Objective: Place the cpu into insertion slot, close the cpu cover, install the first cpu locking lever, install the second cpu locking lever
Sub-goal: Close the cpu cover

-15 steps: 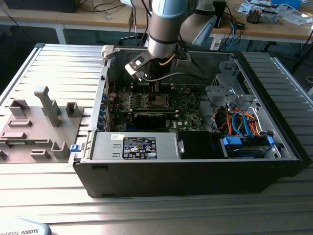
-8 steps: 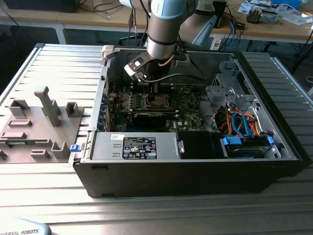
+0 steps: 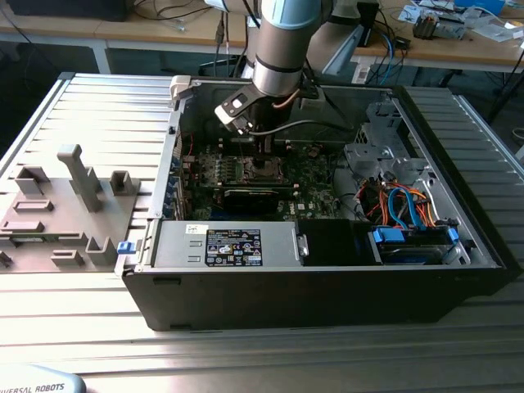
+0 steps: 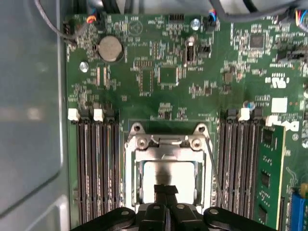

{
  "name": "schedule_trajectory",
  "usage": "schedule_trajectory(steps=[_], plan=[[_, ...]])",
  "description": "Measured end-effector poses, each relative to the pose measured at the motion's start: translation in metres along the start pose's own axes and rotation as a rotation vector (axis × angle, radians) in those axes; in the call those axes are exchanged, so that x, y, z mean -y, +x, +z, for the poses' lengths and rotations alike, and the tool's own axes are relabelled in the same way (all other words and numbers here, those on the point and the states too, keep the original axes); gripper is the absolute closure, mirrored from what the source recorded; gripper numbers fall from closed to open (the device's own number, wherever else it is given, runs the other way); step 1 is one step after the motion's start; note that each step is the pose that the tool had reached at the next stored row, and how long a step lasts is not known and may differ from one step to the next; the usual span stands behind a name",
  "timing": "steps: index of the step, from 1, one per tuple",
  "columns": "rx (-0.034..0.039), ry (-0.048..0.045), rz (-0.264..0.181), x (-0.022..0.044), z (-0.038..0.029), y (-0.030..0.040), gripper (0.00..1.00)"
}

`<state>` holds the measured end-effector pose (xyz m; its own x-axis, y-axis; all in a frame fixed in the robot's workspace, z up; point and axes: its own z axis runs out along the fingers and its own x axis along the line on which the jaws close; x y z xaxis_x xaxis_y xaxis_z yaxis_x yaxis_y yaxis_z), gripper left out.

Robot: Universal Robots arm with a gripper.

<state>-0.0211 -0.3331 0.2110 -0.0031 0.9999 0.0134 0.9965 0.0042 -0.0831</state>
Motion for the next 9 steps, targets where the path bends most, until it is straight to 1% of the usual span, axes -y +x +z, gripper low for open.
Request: schedule_trajectory(steps=[1, 2, 9], plan=[[0.0000, 0.0026, 0.000, -0.0041, -0.0005, -0.0001, 0.89], [0.0002, 0.0036, 0.000, -0.0057, -0.0007, -0.0001, 0.89], [0.0001, 0.0051, 0.000, -0.0109, -0.0013, -0.0001, 0.89]])
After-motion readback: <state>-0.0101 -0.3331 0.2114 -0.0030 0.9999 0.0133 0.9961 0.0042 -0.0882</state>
